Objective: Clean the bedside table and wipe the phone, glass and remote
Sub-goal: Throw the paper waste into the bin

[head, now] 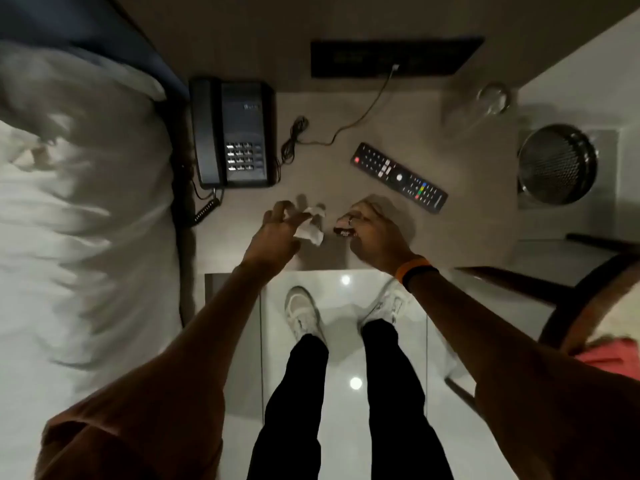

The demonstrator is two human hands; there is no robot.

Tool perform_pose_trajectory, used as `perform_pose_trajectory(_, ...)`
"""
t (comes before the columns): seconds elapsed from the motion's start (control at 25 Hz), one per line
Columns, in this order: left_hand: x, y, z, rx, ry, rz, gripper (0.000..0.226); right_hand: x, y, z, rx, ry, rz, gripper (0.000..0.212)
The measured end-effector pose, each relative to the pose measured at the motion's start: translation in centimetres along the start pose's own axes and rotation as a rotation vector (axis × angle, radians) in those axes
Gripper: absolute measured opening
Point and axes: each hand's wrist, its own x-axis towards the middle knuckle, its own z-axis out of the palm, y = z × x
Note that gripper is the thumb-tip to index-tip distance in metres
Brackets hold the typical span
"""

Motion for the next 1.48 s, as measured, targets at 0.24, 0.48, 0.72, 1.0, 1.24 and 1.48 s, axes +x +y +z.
perform_pose_trajectory(0.24,2.6,0.3,7.1,-0.045,0.068,-0.038,0.034,0.6,3.5,5.8,0.033,0.15,0.018,0.025)
perform_pose_trajectory(0.48,1.6,7.3,9.6,-0.185,0.156,-0.115,0.015,-2.8,6.7,4.1,0.213,0.269,0.057,0.023)
perform_pose_trajectory(0.72,9.0,23.3,9.6,-0.32,0.2,0.119,0.008,-9.0,19.2,-5.1,0.374,0.707,0.432,0.022)
perform_pose_trajectory(1.0,22.8,41.6,13.5,-0.298,0.139,0.317,0.016,-11.9,37.8,-12.8,0.43,0.848,0.726,0.012)
perform_pose_trajectory(1.24,30.4,44.8,18.2,-0.11,0.061,0.331,0.019,-8.3,45.4,-13.0,0.482,0.662,0.84,0.019)
perform_pose_trajectory(1.48,32.5,43.3,19.7,0.024,-0.068,0.385,0.034,-6.0,46.4,-11.2,0.433,0.54,0.84,0.019)
